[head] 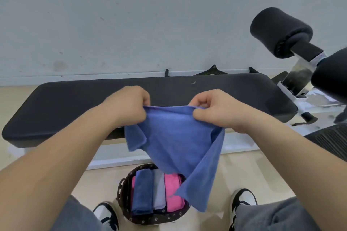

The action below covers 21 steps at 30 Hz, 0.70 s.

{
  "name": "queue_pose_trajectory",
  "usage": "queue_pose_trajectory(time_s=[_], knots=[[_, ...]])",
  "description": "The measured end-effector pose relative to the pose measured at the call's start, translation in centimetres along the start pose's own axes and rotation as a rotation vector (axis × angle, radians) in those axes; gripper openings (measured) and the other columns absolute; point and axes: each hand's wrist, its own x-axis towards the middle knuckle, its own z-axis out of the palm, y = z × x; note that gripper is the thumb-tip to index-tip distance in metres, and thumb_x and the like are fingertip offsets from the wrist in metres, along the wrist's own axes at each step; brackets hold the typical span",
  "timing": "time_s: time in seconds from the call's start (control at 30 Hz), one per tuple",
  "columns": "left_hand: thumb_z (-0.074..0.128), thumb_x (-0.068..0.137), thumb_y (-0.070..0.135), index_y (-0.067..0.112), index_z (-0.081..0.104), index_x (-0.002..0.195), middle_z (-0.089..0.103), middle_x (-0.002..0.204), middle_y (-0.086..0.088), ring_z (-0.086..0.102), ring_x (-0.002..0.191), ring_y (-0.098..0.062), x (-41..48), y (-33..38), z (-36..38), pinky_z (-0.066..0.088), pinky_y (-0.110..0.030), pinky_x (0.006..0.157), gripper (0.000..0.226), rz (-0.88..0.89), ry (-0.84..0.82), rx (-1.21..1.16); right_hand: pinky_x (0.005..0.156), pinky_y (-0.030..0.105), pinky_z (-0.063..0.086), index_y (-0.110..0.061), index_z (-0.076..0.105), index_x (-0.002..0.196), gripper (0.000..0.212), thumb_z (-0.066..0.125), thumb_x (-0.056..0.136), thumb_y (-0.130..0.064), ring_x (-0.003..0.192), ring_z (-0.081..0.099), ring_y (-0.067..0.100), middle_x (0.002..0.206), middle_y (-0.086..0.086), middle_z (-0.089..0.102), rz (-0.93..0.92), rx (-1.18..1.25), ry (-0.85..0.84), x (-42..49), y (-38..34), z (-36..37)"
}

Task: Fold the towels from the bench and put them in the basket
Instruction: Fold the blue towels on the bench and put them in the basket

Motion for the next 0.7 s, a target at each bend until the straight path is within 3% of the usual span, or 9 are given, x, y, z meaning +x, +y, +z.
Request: queue_pose_trajectory(time_s=[0.1, 0.27, 0.43, 0.5, 0.6, 0.7], knots=[[0.045, 0.07, 0.002, 0.023, 0.061, 0.072, 0.065, 0.081, 0.002, 0.062, 0.075, -0.024, -0.9, -0.9, -0.3, 0.049, -0.033, 0.059, 0.027, -0.074, 0.112, 0.021, 0.06, 0.027, 0.047, -0.018, 0.072, 0.082, 0.018, 0.057, 0.08, -0.009, 0.066, 0.057, 0.013, 0.08, 0.006, 0.071, -0.008, -0.292, 0.033, 0.2, 1.2, 0.2], [0.038, 0.077, -0.001, 0.022, 0.058, 0.081, 0.062, 0.082, -0.002, 0.057, 0.072, -0.024, -2.0, -0.6, 0.6, 0.039, -0.032, 0.055, 0.03, -0.087, 0.208, -0.078, 0.054, 0.027, 0.036, -0.019, 0.052, 0.069, 0.018, 0.049, 0.069, -0.001, 0.061, 0.048, 0.022, 0.07, 0.0, 0.054, 0.168, -0.676, 0.139, 1.3, 4.1, 0.4], [0.037, 0.078, 0.002, 0.024, 0.059, 0.082, 0.064, 0.085, 0.001, 0.06, 0.077, -0.024, -2.8, -0.9, -0.6, 0.049, -0.037, 0.064, 0.031, -0.076, 0.201, -0.095, 0.056, 0.027, 0.037, -0.015, 0.056, 0.077, 0.016, 0.05, 0.073, 0.0, 0.061, 0.05, 0.023, 0.076, 0.003, 0.058, 0.343, -0.715, 0.364, 0.7, 6.9, -0.9], [0.037, 0.079, 0.001, 0.022, 0.06, 0.081, 0.065, 0.086, -0.001, 0.061, 0.078, -0.026, -3.5, -1.0, -0.5, 0.048, -0.035, 0.063, 0.032, -0.023, 0.126, -0.116, 0.054, 0.026, 0.039, -0.012, 0.059, 0.076, 0.019, 0.049, 0.073, 0.004, 0.059, 0.05, 0.025, 0.076, 0.007, 0.06, 0.378, -0.555, 0.476, 0.3, 7.9, -1.9], [0.04, 0.075, -0.005, 0.02, 0.058, 0.08, 0.063, 0.084, -0.005, 0.054, 0.069, -0.025, -4.6, -1.1, 0.4, 0.039, -0.031, 0.055, 0.032, 0.01, -0.014, -0.039, 0.045, 0.025, 0.051, -0.007, 0.067, 0.078, 0.023, 0.054, 0.078, 0.012, 0.057, 0.059, 0.027, 0.083, 0.013, 0.066, 0.367, 0.0, 0.658, -0.1, 8.3, -3.3], [0.041, 0.069, -0.007, 0.017, 0.056, 0.077, 0.063, 0.083, -0.009, 0.051, 0.067, -0.025, -4.3, -2.0, 0.9, 0.037, -0.03, 0.053, 0.03, -0.043, -0.042, 0.028, 0.059, 0.034, 0.064, -0.005, 0.071, 0.082, 0.023, 0.058, 0.084, 0.015, 0.08, 0.065, 0.027, 0.099, 0.012, 0.067, 0.285, 0.611, 0.848, -0.2, 7.4, -3.7]])
